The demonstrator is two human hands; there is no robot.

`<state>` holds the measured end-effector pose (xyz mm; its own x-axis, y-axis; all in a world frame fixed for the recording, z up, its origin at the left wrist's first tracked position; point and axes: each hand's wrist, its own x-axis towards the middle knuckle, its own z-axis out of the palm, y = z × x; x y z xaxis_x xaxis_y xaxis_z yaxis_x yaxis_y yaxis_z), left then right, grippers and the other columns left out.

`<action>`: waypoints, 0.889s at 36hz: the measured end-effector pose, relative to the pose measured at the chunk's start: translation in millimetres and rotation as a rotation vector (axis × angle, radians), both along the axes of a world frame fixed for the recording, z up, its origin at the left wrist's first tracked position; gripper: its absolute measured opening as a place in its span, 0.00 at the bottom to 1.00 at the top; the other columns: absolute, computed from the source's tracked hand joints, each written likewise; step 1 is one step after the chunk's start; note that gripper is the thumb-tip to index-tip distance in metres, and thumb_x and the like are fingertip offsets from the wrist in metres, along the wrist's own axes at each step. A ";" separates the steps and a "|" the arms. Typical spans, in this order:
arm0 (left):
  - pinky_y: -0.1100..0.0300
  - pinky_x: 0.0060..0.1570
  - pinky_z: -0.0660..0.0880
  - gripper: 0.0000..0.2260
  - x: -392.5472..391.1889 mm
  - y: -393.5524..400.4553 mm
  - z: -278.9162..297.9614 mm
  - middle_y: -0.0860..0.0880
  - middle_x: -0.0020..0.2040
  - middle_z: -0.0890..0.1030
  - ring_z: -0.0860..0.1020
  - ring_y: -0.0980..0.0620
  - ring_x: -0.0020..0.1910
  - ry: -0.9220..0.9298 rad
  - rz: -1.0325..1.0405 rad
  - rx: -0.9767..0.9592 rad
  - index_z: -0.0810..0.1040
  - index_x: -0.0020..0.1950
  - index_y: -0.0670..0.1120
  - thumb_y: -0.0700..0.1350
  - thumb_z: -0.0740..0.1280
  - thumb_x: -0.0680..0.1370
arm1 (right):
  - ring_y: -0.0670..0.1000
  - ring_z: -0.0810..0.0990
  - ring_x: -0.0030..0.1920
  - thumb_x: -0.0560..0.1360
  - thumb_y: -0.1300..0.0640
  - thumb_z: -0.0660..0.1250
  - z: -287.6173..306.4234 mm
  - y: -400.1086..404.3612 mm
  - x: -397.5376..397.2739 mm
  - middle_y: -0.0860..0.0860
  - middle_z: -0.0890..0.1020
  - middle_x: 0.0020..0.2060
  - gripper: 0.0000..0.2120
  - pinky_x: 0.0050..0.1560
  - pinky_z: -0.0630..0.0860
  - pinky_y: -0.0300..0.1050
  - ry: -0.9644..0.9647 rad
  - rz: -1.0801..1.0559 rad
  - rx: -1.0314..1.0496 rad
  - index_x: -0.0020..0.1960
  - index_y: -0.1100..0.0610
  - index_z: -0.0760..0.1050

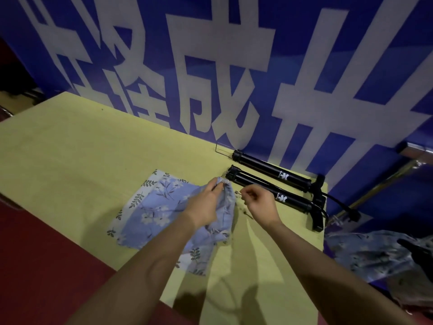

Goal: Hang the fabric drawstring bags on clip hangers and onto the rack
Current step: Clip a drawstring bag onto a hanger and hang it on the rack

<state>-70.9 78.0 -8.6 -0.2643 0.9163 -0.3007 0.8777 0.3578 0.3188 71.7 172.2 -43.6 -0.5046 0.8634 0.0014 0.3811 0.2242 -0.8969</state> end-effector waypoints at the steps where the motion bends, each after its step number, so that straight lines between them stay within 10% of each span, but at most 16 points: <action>1: 0.57 0.33 0.68 0.39 -3.7 0.1 1.1 0.54 0.78 0.41 0.77 0.44 0.54 -0.011 0.003 0.007 0.45 0.78 0.48 0.31 0.63 0.74 | 0.49 0.79 0.40 0.75 0.66 0.64 4.3 -2.6 -3.2 0.49 0.80 0.37 0.08 0.42 0.74 0.39 0.030 -0.003 -0.001 0.43 0.56 0.78; 9: 0.59 0.31 0.64 0.38 -20.8 2.8 27.4 0.54 0.78 0.43 0.73 0.47 0.39 -0.131 0.027 0.136 0.46 0.78 0.48 0.31 0.61 0.74 | 0.44 0.77 0.37 0.71 0.72 0.65 30.7 -20.2 -23.4 0.48 0.80 0.35 0.12 0.43 0.75 0.40 0.102 0.099 0.006 0.39 0.56 0.77; 19: 0.48 0.51 0.77 0.41 -41.1 2.6 39.2 0.55 0.77 0.44 0.75 0.44 0.60 -0.167 0.076 0.184 0.46 0.78 0.47 0.32 0.65 0.72 | 0.48 0.78 0.40 0.74 0.68 0.67 68.3 -14.6 -44.8 0.56 0.80 0.40 0.03 0.44 0.77 0.42 0.327 -0.027 -0.014 0.47 0.62 0.77; 32: 0.56 0.53 0.77 0.41 -48.9 0.9 45.7 0.55 0.77 0.49 0.66 0.51 0.70 -0.472 0.101 0.329 0.51 0.78 0.48 0.32 0.68 0.71 | 0.51 0.70 0.48 0.66 0.60 0.75 49.1 -11.4 -67.3 0.49 0.71 0.47 0.20 0.46 0.73 0.48 -0.095 0.082 0.221 0.51 0.55 0.67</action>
